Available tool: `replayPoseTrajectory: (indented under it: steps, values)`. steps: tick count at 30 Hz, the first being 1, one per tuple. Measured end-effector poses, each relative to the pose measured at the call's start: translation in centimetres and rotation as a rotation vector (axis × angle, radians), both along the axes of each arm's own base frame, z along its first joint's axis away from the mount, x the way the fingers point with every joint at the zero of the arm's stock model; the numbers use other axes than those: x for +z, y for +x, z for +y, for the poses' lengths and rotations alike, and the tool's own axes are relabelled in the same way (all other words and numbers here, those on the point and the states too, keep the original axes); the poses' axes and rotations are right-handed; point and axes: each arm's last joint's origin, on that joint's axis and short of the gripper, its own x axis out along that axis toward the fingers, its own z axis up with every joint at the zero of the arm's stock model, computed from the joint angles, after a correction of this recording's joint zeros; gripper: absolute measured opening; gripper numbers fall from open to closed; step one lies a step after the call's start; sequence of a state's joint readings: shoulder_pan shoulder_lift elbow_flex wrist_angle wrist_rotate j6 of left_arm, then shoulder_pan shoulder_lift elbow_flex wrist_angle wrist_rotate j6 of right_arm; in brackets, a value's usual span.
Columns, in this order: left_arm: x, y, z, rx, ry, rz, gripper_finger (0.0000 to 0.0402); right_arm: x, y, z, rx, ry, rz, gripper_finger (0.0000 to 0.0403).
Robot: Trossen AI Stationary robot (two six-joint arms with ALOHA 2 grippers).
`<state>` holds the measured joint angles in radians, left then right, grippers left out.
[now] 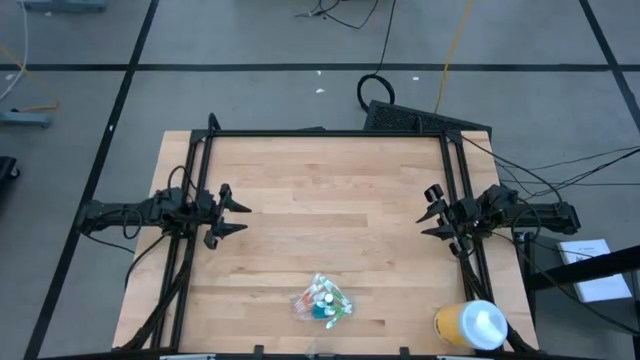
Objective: Pick & Place toothbrushing station
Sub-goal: Return to Home Position
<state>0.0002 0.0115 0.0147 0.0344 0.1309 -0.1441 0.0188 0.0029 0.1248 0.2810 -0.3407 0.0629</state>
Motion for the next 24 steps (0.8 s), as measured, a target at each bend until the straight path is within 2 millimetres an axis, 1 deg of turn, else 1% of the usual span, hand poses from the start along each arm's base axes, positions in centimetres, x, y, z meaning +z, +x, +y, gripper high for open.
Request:
replayPoseTrajectory:
  steps: [3, 7, 11, 24]
  values:
    - [0.0, 0.0, 0.0, 0.0, 0.004, 0.002, 0.0237, -0.2, 0.1, 0.0, -0.019, -0.011, 0.015, 0.0114]
    - [0.1, 0.0, 0.0, -0.002, 0.001, -0.009, 0.0237, -1.3, 0.5, -0.2, -0.084, -0.002, 0.031, 0.0114]
    - [0.0, 0.0, 0.0, -0.002, -0.003, 0.0, 0.0237, -0.8, 0.3, -0.3, -0.11, 0.008, -0.034, 0.0114]
    - [0.0, 0.0, 0.0, -0.002, -0.011, 0.004, 0.0237, -1.1, 0.4, -0.3, -0.112, 0.007, -0.01, 0.0114]
